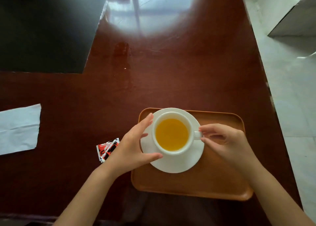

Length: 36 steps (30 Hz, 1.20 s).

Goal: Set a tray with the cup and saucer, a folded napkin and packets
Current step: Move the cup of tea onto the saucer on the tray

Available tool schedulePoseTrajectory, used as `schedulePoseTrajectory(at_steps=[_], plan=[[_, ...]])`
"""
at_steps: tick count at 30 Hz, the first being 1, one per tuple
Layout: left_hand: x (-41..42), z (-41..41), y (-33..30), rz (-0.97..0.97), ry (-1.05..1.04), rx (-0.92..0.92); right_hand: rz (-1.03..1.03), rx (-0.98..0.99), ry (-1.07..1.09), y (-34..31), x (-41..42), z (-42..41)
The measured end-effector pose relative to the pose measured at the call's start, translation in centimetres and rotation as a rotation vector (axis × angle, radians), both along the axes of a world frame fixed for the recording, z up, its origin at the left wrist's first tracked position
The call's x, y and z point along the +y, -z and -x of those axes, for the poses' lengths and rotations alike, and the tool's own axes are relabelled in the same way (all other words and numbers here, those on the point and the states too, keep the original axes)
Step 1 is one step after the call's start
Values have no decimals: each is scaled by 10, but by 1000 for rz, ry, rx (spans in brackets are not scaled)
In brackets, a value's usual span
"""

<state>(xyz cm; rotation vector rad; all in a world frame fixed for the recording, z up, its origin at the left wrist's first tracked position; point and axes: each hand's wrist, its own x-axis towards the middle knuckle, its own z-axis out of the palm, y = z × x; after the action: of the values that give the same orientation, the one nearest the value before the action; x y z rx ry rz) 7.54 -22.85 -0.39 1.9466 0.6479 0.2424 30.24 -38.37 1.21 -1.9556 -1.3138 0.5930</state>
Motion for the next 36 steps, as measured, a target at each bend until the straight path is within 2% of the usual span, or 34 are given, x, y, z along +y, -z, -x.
schedulePoseTrajectory(at_steps=[6,20,27,32,36], plan=[[-2,-4,-3,-14,8,15,-22,-98,-48,-4,0,5],[-10,0,-2,-44,-8,-24,0,-83,-53,-4,-6,8],[-12,1,-2,-120,9,0,34,-342,-109,-8,-6,11],[-14,4,-5,-77,-5,14,64,-334,-94,-15,-5,12],[-15,9,-16,-161,-52,125,103,-367,-76,-28,1,19]])
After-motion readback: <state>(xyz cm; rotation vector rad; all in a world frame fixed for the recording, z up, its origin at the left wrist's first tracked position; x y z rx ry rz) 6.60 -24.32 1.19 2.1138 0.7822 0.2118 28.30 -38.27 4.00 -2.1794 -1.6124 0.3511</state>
